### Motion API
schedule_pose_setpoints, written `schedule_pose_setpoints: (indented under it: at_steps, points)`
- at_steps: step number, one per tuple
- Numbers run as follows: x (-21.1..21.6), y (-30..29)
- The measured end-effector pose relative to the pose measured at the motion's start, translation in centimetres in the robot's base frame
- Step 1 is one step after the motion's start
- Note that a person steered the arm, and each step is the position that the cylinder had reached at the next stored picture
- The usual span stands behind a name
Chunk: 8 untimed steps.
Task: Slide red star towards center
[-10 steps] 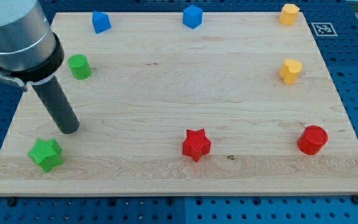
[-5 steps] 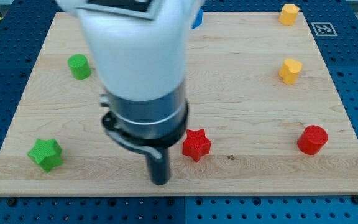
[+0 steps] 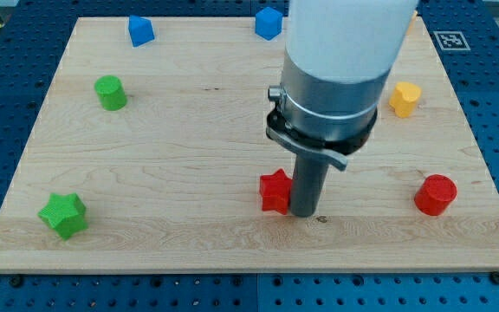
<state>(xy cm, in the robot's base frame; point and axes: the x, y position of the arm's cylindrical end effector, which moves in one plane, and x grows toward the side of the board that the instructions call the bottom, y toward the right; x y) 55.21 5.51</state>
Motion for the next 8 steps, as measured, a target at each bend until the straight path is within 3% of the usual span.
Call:
schedule_pose_setpoints:
  at_steps: [3,4,6,8]
  points:
    - [1.2,-3.9]
    - [-0.7,-4.9]
    - [-0.3,-9.0]
    - [-4.6,-6.9]
